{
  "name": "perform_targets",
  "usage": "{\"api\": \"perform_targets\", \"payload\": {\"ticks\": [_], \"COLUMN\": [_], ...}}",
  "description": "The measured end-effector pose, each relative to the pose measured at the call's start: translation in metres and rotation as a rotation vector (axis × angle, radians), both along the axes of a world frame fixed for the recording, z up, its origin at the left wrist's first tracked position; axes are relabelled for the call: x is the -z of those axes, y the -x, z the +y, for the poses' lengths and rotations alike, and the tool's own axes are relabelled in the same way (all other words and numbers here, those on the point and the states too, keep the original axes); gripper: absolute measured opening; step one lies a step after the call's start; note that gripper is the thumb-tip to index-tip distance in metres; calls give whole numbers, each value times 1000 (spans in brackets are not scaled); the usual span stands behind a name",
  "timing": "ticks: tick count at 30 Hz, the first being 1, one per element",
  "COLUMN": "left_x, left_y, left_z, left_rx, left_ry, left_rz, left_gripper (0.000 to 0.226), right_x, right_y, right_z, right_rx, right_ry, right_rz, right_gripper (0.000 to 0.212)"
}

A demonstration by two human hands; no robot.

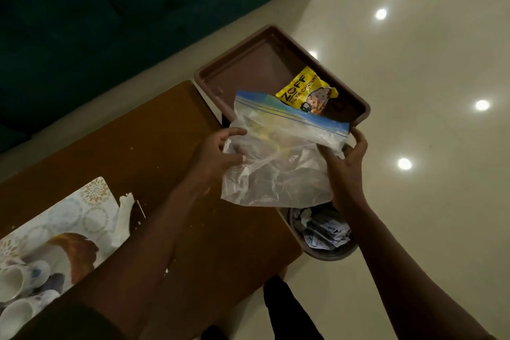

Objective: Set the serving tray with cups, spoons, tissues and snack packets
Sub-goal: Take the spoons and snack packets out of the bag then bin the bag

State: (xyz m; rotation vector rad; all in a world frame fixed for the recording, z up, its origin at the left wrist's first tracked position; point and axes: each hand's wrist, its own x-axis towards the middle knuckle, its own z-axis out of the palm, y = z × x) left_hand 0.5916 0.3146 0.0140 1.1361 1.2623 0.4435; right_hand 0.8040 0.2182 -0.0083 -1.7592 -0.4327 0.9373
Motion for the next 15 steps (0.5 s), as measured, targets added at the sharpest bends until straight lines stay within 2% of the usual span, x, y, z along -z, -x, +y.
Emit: {"api": "perform_targets", "payload": {"ticks": [2,5,8,9,12,15], "left_x": [-1,-3,-4,-5,-5,-1], "left_y": [-9,-22,-36,-41,-57,-71], "left_z": [2,3,1,0,-2,-4], "left_rx": [-75,-162,-70,-19,142,306], "left_ry": [7,33,68,95,138,74], "left_rz": [-13,-77,-156,-200,-261,-174], "left_gripper": [49,40,36,35,40,54], "right_x": [-2,-2,-1,-2,-8,-8], "right_y": [-6,-12,-21,-26,-50,-68], "right_z": [-9,-22,-30,-32,-39,-44], "right_rx": [-4,-53,-219,-255,-317,-398], "right_ry": [-57,-135,-167,-158,-67,78], "right_rz": [-78,-120,-87,-50,42,-112], "right_gripper": [57,28,14,20,59,93]}}
